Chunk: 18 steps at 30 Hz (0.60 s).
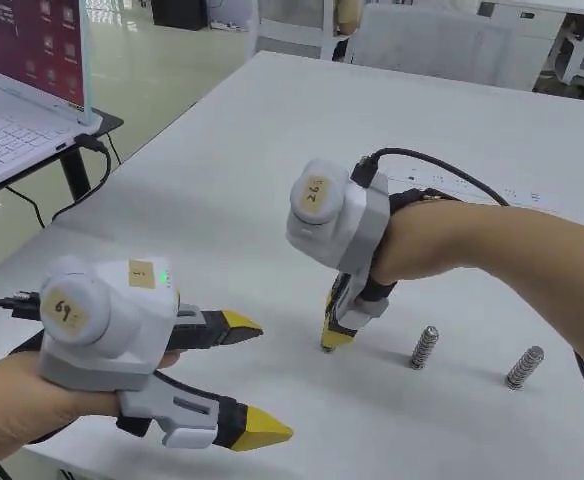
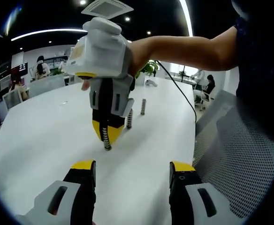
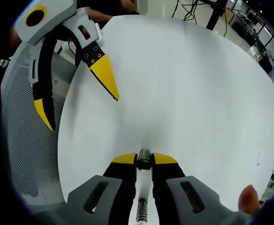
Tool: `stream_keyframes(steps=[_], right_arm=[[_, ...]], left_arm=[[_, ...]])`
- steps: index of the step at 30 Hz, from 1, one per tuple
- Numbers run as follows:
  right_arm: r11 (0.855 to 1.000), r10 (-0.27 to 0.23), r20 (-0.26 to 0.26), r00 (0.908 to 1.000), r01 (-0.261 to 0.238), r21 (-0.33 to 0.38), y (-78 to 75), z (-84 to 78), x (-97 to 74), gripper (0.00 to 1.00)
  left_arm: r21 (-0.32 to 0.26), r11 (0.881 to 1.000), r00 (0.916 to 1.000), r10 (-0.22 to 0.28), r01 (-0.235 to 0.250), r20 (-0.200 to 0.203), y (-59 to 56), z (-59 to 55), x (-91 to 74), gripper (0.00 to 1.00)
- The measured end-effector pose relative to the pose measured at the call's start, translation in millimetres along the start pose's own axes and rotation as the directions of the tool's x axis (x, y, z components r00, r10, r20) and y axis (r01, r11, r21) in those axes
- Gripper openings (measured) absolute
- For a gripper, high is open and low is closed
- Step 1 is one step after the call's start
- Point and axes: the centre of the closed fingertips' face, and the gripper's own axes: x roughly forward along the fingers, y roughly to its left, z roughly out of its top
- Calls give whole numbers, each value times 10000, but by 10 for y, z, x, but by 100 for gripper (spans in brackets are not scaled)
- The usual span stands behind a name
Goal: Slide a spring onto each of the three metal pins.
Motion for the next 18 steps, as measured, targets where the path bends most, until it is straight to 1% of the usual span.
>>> stream_keyframes(steps=[9, 12, 18], right_arm=[[10000, 19, 195, 9998, -18, -47, 19, 26, -8, 18], [10000, -70, 293, 9995, 70, -4, 3, 16, -29, 22], [9996, -123, 467, 9988, 111, 250, -7, -36, -67, 25]], left_arm=[[9, 10000, 10000, -3, 3, 2, 3, 8, -2, 59], [21, 10000, 10000, -16, 16, -2, -3, 8, 3, 59], [-2, 10000, 10000, -46, 46, 27, -12, 13, 21, 59]])
